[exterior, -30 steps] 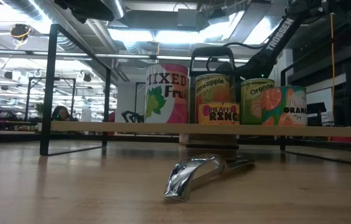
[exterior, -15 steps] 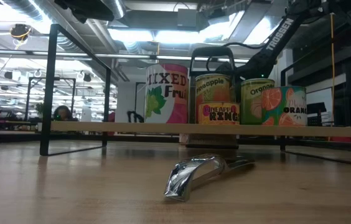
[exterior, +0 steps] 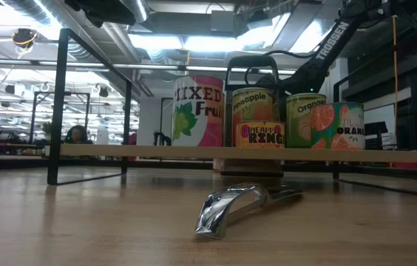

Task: Pick and place cans onto a shelf
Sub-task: Put the canned diced tomatoes on the shelf

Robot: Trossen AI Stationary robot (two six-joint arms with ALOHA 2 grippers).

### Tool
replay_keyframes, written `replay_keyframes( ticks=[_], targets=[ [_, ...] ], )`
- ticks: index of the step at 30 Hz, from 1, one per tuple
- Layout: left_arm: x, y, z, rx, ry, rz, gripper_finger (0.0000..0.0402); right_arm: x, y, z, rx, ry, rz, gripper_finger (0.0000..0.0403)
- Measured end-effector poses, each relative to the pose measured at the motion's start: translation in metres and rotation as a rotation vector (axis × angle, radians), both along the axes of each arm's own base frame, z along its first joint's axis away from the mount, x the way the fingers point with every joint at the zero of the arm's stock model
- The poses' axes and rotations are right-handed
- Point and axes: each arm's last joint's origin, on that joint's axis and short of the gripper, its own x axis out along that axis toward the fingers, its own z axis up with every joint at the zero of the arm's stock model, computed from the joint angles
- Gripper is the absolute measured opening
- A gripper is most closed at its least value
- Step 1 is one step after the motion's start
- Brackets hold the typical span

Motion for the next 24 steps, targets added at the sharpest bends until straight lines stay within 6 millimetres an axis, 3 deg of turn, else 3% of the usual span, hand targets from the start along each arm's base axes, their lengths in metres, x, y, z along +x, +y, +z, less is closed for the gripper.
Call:
replay_keyframes(
  ticks=[24],
  targets=[
    [0.0,0.0,0.0,0.0,0.0,0.0,0.0055,0.001,-0.0043,0.002,-0.053,-0.005,-0.078,0.0099]
  ],
)
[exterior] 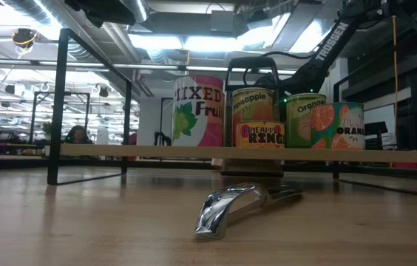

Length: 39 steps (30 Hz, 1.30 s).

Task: Pick and place cans onto a shelf
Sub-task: Put the canned diced tomatoes on the shelf

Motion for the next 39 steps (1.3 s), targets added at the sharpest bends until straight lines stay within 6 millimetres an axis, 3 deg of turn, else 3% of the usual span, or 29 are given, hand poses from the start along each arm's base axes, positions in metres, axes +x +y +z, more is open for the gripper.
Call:
replay_keyframes(
  ticks=[15,29,39],
  targets=[
    [0.0,0.0,0.0,0.0,0.0,0.0,0.0055,0.0,0.0,0.001,-0.001,-0.002,0.003,0.0055],
    [0.0,0.0,0.0,0.0,0.0,0.0,0.0055,0.0,0.001,0.003,0.008,-0.01,0.013,0.0053],
    [0.0,0.0,0.0,0.0,0.0,0.0,0.0055,-0.008,-0.003,0.031,-0.047,-0.064,-0.012,0.0053]
  ],
)
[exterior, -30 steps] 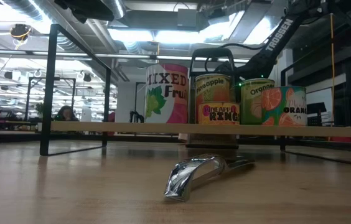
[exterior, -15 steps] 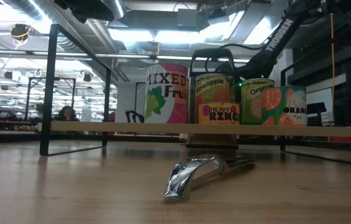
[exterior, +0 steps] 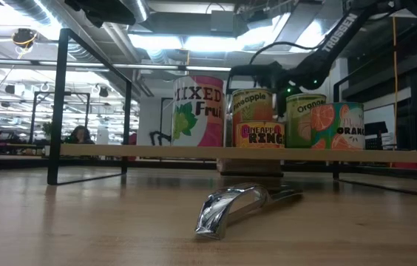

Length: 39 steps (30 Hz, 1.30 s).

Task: Pick and place cans onto a shelf
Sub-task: Put the canned diced tomatoes on the shelf

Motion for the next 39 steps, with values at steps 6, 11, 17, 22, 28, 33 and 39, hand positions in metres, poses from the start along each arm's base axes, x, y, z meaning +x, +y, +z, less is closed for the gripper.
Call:
replay_keyframes(
  ticks=[6,11,17,22,28,33,39],
  targets=[
    [0.0,0.0,0.0,0.0,0.0,0.0,0.0055,0.0,0.001,0.002,0.016,-0.012,0.025,0.0053],
    [0.0,0.0,0.0,0.0,0.0,0.0,0.0055,0.001,0.003,0.002,0.009,-0.013,0.03,0.0053],
    [0.0,0.0,0.0,0.0,0.0,0.0,0.0055,0.002,0.003,0.002,0.014,-0.015,0.037,0.0069],
    [0.0,0.0,0.0,0.0,0.0,0.0,0.0055,0.002,0.003,0.002,0.011,-0.011,0.027,0.0111],
    [0.0,0.0,0.0,0.0,0.0,0.0,0.0055,0.005,0.003,-0.011,0.06,0.008,-0.021,0.012],
    [0.0,0.0,0.0,0.0,0.0,0.0,0.0055,0.006,0.002,-0.021,0.074,0.03,-0.022,0.0121],
    [0.0,0.0,0.0,0.0,0.0,0.0,0.0055,0.009,0.005,-0.021,0.078,0.024,0.002,0.0121]
  ],
)
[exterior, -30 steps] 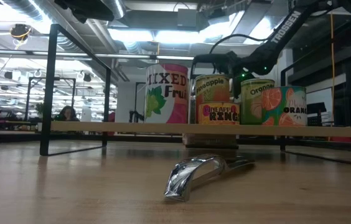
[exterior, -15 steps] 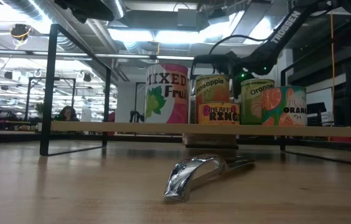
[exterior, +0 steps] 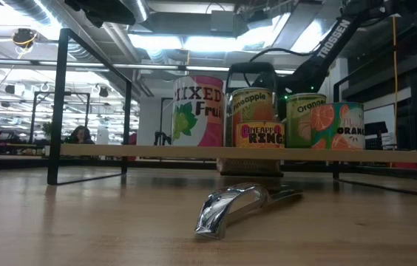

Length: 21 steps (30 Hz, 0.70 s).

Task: Pick and place cans onto a shelf
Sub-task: Put the canned diced tomatoes on the shelf

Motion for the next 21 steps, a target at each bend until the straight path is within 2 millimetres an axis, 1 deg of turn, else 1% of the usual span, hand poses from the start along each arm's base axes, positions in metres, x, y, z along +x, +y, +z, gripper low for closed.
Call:
replay_keyframes(
  ticks=[5,8,21],
  targets=[
    [0.0,-0.0001,0.0,0.0,0.0,0.0,0.0055,0.0031,0.0041,-0.0003,-0.02,0.014,0.017,0.0122],
    [0.0,-0.0001,0.0,0.0,0.0,0.0,0.0055,0.0028,0.0036,-0.0009,-0.04,0.035,-0.011,0.0122],
    [0.0,-0.0001,0.0,0.0,0.0,0.0,0.0055,0.0009,0.0049,-0.0044,-0.019,0.067,-0.012,0.0118]
  ],
)
